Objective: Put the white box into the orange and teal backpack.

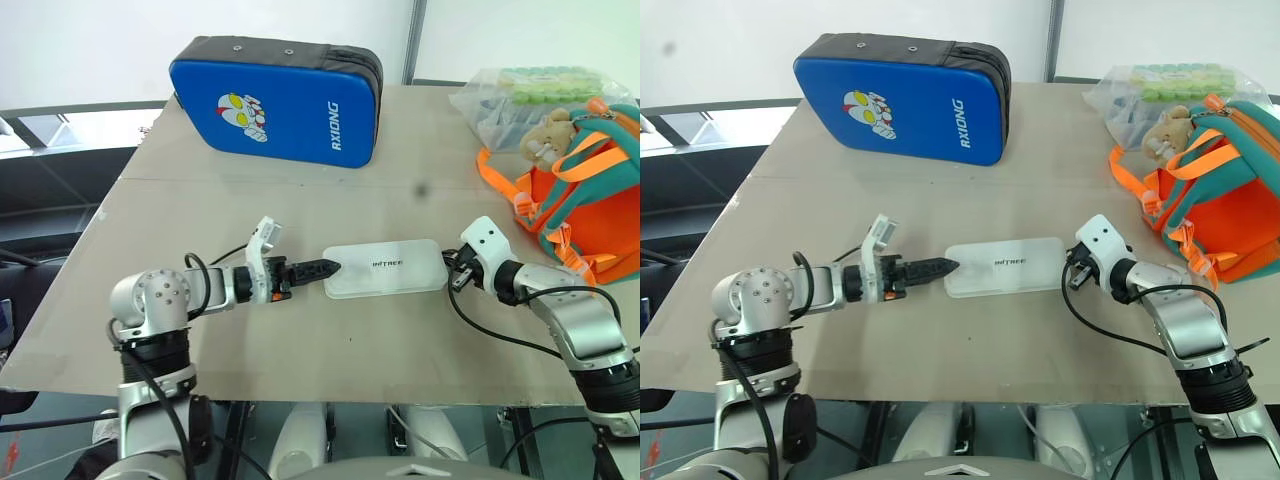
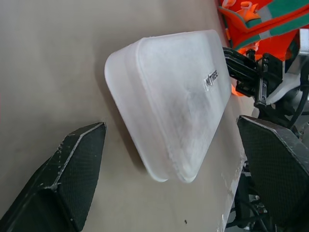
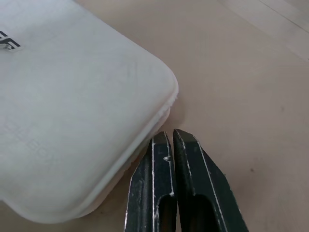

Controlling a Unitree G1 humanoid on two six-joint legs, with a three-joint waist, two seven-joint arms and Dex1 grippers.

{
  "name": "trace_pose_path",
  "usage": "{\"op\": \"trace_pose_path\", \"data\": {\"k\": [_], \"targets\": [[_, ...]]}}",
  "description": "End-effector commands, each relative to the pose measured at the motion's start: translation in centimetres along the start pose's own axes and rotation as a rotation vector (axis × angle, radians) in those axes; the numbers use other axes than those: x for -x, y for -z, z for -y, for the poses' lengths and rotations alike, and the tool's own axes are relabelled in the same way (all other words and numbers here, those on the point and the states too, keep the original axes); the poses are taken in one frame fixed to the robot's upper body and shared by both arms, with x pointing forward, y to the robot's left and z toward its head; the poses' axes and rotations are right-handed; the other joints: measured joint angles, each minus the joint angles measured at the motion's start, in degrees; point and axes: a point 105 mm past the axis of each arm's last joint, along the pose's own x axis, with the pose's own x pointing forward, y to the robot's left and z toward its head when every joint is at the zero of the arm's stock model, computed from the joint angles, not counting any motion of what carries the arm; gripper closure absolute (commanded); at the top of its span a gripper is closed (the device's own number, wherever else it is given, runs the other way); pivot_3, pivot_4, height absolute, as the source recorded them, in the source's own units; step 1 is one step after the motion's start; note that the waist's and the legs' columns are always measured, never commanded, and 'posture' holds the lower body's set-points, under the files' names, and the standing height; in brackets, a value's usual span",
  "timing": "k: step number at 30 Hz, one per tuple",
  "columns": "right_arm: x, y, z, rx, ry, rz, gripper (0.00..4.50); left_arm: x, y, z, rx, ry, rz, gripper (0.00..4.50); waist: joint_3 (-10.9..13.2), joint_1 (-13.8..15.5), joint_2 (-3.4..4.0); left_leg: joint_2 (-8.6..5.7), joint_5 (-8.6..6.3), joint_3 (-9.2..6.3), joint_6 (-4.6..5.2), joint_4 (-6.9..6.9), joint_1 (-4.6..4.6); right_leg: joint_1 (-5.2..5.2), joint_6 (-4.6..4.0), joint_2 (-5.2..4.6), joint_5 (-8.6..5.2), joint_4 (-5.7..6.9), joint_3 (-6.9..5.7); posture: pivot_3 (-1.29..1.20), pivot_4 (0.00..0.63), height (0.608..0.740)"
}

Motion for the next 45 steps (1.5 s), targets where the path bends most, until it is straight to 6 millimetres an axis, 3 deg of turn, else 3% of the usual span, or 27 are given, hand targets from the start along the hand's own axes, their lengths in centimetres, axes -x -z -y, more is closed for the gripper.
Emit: {"op": "trace_pose_path", "data": {"k": [1, 6, 9, 12, 16, 18, 21, 23, 24, 25, 26, 29, 33, 36, 37, 40, 44, 45], "targets": [[-0.3, -1.8, -1.3, 0.046, -0.05, 0.057, 4.5, -1.1, 0.7, -0.2, 0.023, -0.013, -0.027, 0.07, -0.02, 0.12, 0.01, -0.01, 0.0, 0.0, 0.0, 0.0, 0.01, 0.02, 0.0, 0.0, 0.0, 0.0, 0.0, 0.0, 0.15, 0.74], [-1.8, -2.3, -3.9, 0.047, -0.147, 0.073, 4.5, -2.2, 1.1, 0.4, 0.041, 0.038, -0.011, 0.07, -0.04, 0.25, 0.0, -0.05, -0.01, 0.06, 0.0, 0.0, 0.36, 0.37, -0.01, -0.05, -0.01, -0.01, -0.01, 0.0, 0.15, 0.74], [-2.3, -2.7, -4.3, 0.042, -0.155, 0.087, 4.5, -2.4, 0.7, 0.7, 0.038, 0.045, 0.017, 0.07, -0.05, 0.33, -0.01, -0.06, -0.01, 0.07, 0.0, 0.0, 0.39, 0.38, -0.01, -0.06, 0.0, 0.0, -0.01, 0.0, 0.15, 0.74], [-2.3, -2.7, -3.7, 0.037, -0.128, 0.097, 4.5, -2.1, 0.5, 0.9, 0.044, 0.062, 0.037, 1.34, -0.05, 0.25, -0.02, -0.07, 0.0, 0.1, 0.0, 0.0, 0.38, 0.38, -0.01, -0.08, 0.0, -0.02, 0.02, 0.0, 0.15, 0.74], [-1.6, -3.4, -1.1, -0.021, 0.004, 0.152, 4.5, -1.7, 0.3, 0.9, 0.045, 0.061, 0.061, 2.96, -0.05, 0.32, -0.03, -0.06, 0.01, 0.03, -0.02, 0.0, 0.31, 0.35, -0.01, -0.11, 0.0, -0.05, 0.05, 0.0, 0.15, 0.74], [-0.4, -4.0, -0.5, -0.056, 0.009, 0.204, 4.26, -1.5, -0.1, 1.2, 0.045, 0.077, 0.094, 3.31, -0.05, 0.29, -0.03, -0.09, 0.0, 0.04, -0.02, 0.0, 0.32, 0.36, -0.01, -0.14, 0.0, -0.05, 0.08, 0.0, 0.15, 0.74], [2.2, -4.3, -0.2, -0.066, 0.022, 0.256, 3.28, -1.3, -0.7, 1.9, 0.034, 0.104, 0.132, 3.33, -0.05, 0.54, -0.03, -0.11, 0.0, 0.02, 0.0, 0.0, 0.28, 0.36, -0.01, -0.15, 0.0, -0.06, 0.09, 0.0, 0.15, 0.74], [4.8, -4.6, 0.3, -0.092, 0.061, 0.302, 2.19, -1.2, -1.2, 2.6, 0.031, 0.137, 0.163, 3.33, -0.05, 0.63, -0.03, -0.11, -0.01, -0.03, 0.0, -0.01, 0.23, 0.34, 0.0, -0.15, -0.01, -0.1, 0.08, 0.0, 0.15, 0.74], [6.2, -4.6, 0.4, -0.104, 0.084, 0.317, 2.19, -1.1, -1.4, 2.8, 0.025, 0.145, 0.174, 3.33, -0.04, 0.87, -0.03, -0.1, -0.01, -0.06, 0.0, -0.02, 0.19, 0.34, 0.0, -0.15, -0.01, -0.12, 0.05, 0.0, 0.15, 0.74], [7.7, -4.7, 0.5, -0.127, 0.11, 0.332, 1.49, -1.1, -1.6, 3.0, 0.017, 0.151, 0.182, 3.34, -0.03, 0.81, -0.05, -0.1, -0.01, -0.08, 0.0, -0.02, 0.12, 0.3, 0.0, -0.16, -0.01, -0.14, 0.02, 0.0, 0.15, 0.74], [9.1, -4.5, 0.5, -0.158, 0.137, 0.332, 1.31, -1.2, -1.8, 3.0, 0.012, 0.149, 0.19, 3.34, -0.03, 0.75, -0.05, -0.09, -0.01, -0.11, 0.0, -0.01, 0.07, 0.26, 0.0, -0.14, 0.0, -0.15, 0.02, 0.0, 0.15, 0.74], [11.0, -3.8, 0.1, -0.181, 0.196, 0.296, 0.11, -1.4, -2.4, 3.1, 0.007, 0.148, 0.214, 3.34, -0.03, 0.69, -0.05, -0.08, -0.01, -0.12, 0.01, -0.01, 0.05, 0.22, 0.0, -0.13, -0.01, -0.11, 0.01, 0.0, 0.15, 0.74], [13.9, -1.5, 2.2, -0.22, 0.475, 0.211, 0.0, -2.4, -3.8, 3.9, 0.008, 0.178, 0.232, 3.34, -0.03, 0.53, -0.05, -0.1, -0.01, -0.1, 0.01, 0.0, 0.08, 0.22, 0.0, -0.07, -0.01, -0.07, 0.05, 0.0, 0.15, 0.74], [14.7, -1.3, 3.7, -0.248, 0.578, 0.219, 0.0, -2.6, -4.2, 4.4, -0.028, 0.191, 0.219, 3.34, -0.04, 0.35, -0.05, -0.16, -0.01, -0.08, 0.01, 0.01, 0.06, 0.22, 0.0, -0.06, -0.01, -0.09, 0.03, 0.0, 0.15, 0.74], [14.7, -1.7, 5.1, -0.284, 0.644, 0.253, 0.0, -2.8, -4.2, 4.7, -0.048, 0.201, 0.211, 3.34, -0.03, -0.11, -0.06, -0.19, -0.01, 0.0, 0.01, 0.01, 0.09, 0.21, 0.0, -0.05, -0.01, -0.09, 0.02, 0.0, 0.15, 0.74], [14.1, -2.6, 8.0, -0.327, 0.754, 0.297, 0.0, -2.8, -4.3, 5.3, -0.079, 0.219, 0.211, 3.34, -0.02, -0.22, -0.04, -0.18, -0.01, 0.24, 0.01, -0.02, 0.31, 0.21, 0.01, 0.01, -0.01, -0.07, 0.29, 0.0, 0.15, 0.74], [11.7, -4.7, 11.5, -0.305, 0.832, 0.35, 0.0, -2.6, -4.7, 5.5, -0.114, 0.213, 0.251, 3.34, -0.01, -0.11, -0.02, -0.22, -0.01, 0.14, 0.01, -0.09, 0.3, 0.19, -0.01, 0.09, -0.02, -0.05, 0.25, 0.0, 0.15, 0.74], [11.2, -5.0, 12.4, -0.321, 0.858, 0.376, 0.25, -2.5, -4.8, 5.6, -0.125, 0.206, 0.262, 3.34, -0.01, -0.04, -0.02, -0.21, 0.0, 0.15, 0.0, -0.12, 0.29, 0.17, -0.02, 0.08, -0.01, -0.06, 0.26, 0.0, 0.15, 0.74]]}}
